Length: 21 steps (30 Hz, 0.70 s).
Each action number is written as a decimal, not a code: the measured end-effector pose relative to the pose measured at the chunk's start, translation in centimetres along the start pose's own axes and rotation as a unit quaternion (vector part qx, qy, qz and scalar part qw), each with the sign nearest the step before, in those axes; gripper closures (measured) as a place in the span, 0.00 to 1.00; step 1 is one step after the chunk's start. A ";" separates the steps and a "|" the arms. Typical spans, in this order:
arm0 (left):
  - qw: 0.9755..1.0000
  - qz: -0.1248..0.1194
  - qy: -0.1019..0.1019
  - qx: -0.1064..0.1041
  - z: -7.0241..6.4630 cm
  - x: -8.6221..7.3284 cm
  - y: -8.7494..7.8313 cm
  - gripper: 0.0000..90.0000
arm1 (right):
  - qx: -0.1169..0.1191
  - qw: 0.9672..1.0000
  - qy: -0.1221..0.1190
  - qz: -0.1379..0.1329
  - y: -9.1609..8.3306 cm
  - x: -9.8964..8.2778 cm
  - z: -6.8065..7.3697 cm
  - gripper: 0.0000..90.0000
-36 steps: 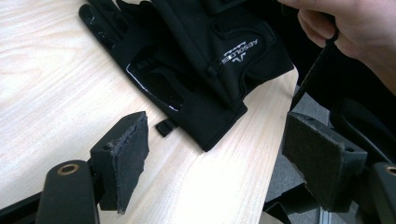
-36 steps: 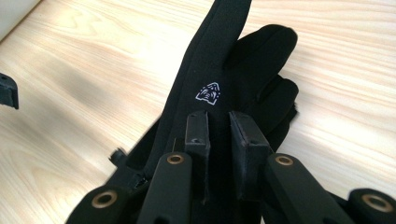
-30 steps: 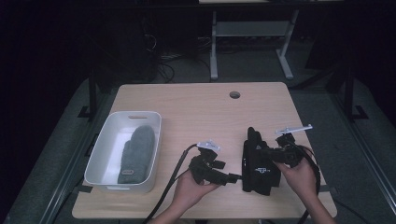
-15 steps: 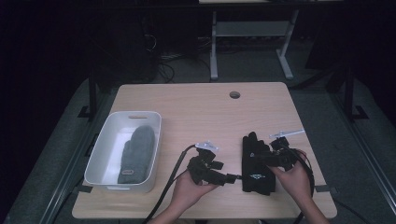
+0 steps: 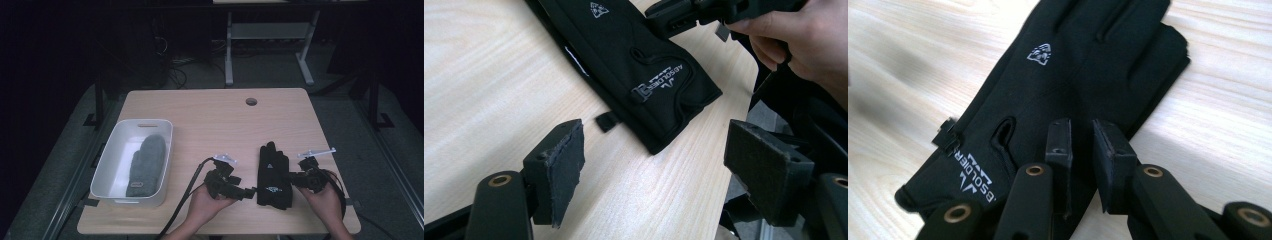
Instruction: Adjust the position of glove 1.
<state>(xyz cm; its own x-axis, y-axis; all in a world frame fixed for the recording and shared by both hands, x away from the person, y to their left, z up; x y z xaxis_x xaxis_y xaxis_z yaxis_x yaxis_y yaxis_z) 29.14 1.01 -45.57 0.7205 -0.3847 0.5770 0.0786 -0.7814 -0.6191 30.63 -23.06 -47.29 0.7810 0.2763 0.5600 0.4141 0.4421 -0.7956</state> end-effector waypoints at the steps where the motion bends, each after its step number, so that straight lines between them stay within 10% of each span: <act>1: 1.000 0.001 -0.001 0.000 0.0 -0.1 0.1 0.27 | 0.003 1.000 -0.004 0.000 0.1 0.0 0.2 0.84; 11: 1.000 0.014 -0.018 0.005 0.7 -0.3 1.1 0.27 | 0.052 0.999 0.000 -0.002 1.0 0.0 1.5 0.74; 21: 0.999 0.027 -0.025 0.020 1.1 -0.1 2.8 0.34 | 0.020 0.998 0.031 -0.055 0.8 1.5 -1.3 0.47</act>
<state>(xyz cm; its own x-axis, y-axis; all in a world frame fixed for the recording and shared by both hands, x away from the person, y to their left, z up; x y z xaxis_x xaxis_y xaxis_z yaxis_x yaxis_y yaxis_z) 30.10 -0.63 -47.96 0.7578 -0.4004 0.5152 0.0649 -0.7394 -0.6701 32.76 -23.45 -47.38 0.7600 0.1709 0.6271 0.4810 0.5010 -0.7194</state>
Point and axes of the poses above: each handheld gripper's, and its own axes: y roughly forward along the jaws, x roughly out of its top, z roughly to its left, the point moved 4 cm from there along y, roughly forward along the jaws, and after that the axes turned 4 degrees about -y, right-handed, at the moved point
